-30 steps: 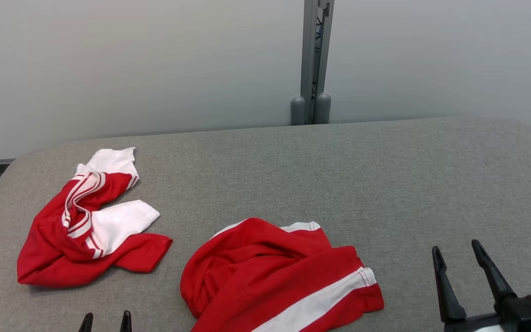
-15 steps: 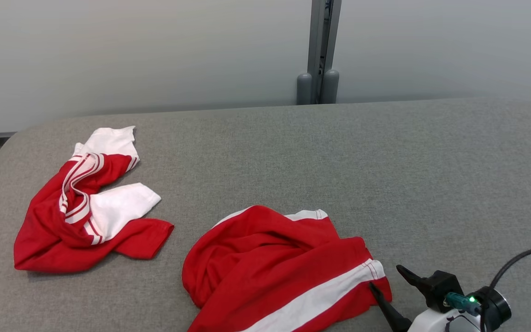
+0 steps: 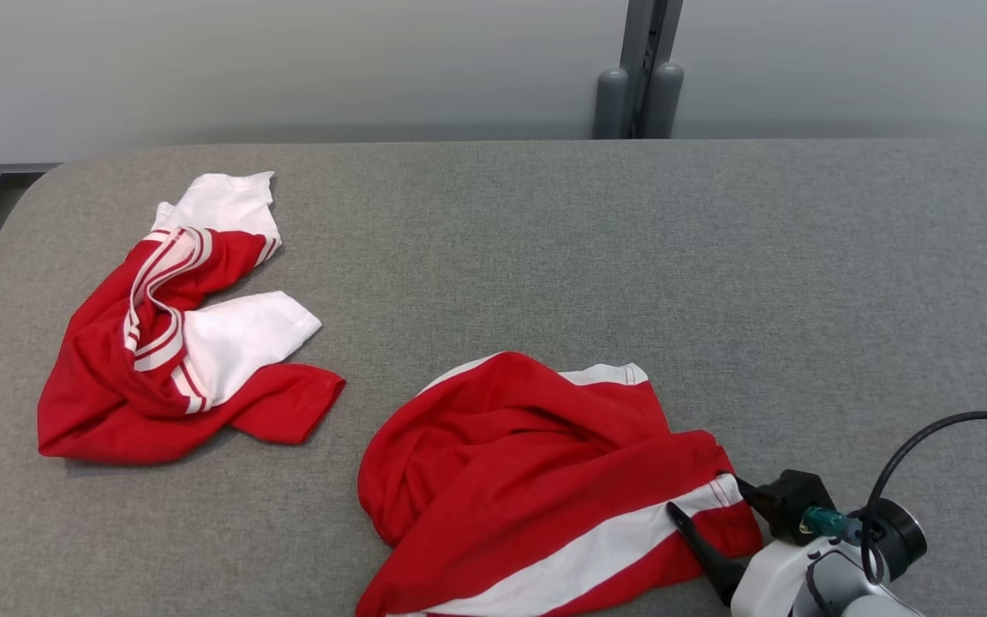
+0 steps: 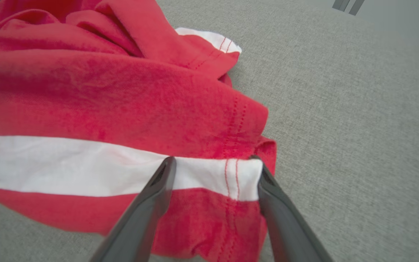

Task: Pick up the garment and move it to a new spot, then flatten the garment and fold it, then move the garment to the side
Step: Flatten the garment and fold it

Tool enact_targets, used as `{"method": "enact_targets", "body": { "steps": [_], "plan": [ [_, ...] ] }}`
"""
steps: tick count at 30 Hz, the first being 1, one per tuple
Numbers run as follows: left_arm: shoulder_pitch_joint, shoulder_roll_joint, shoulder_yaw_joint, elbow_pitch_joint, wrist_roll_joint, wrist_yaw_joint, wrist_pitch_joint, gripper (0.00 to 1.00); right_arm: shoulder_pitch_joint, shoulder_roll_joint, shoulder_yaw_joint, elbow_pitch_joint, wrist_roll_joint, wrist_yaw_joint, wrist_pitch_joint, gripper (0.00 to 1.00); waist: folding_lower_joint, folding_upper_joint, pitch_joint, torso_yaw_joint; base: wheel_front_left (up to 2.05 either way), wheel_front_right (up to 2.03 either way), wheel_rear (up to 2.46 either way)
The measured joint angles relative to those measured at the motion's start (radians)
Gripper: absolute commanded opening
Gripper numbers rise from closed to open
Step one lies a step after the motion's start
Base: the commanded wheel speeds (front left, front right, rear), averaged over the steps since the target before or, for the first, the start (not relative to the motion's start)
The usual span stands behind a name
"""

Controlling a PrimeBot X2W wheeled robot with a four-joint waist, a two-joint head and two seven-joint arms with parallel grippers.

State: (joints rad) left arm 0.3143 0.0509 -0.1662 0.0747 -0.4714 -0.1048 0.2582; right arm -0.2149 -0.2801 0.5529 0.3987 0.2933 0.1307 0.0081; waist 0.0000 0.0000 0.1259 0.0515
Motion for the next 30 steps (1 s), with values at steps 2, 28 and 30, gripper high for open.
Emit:
{"method": "enact_targets", "body": {
  "steps": [2, 28, 30],
  "plan": [
    [-0.001, 0.000, -0.006, 0.010, -0.010, -0.003, -0.007, 1.00, -0.001, -0.001, 0.007, 0.004, 0.008, 0.000, -0.008, 1.00, 0.0000, 0.0000, -0.002, -0.002, 0.00, 0.00, 0.00],
    [-0.098, 0.036, -0.102, 0.124, -0.207, -0.025, -0.095, 0.00, -0.021, -0.020, 0.096, -0.046, 0.133, 0.000, -0.042, 0.00, 0.0000, 0.0000, 0.013, -0.043, 0.00, 0.00, 0.00],
    [-0.098, 0.057, -0.119, 0.091, -0.227, -0.025, -0.105, 0.00, -0.021, -0.040, 0.083, -0.081, 0.179, 0.000, -0.057, 0.00, 0.0000, 0.0000, 0.011, -0.045, 0.00, 0.00, 0.00]
  ]
}}
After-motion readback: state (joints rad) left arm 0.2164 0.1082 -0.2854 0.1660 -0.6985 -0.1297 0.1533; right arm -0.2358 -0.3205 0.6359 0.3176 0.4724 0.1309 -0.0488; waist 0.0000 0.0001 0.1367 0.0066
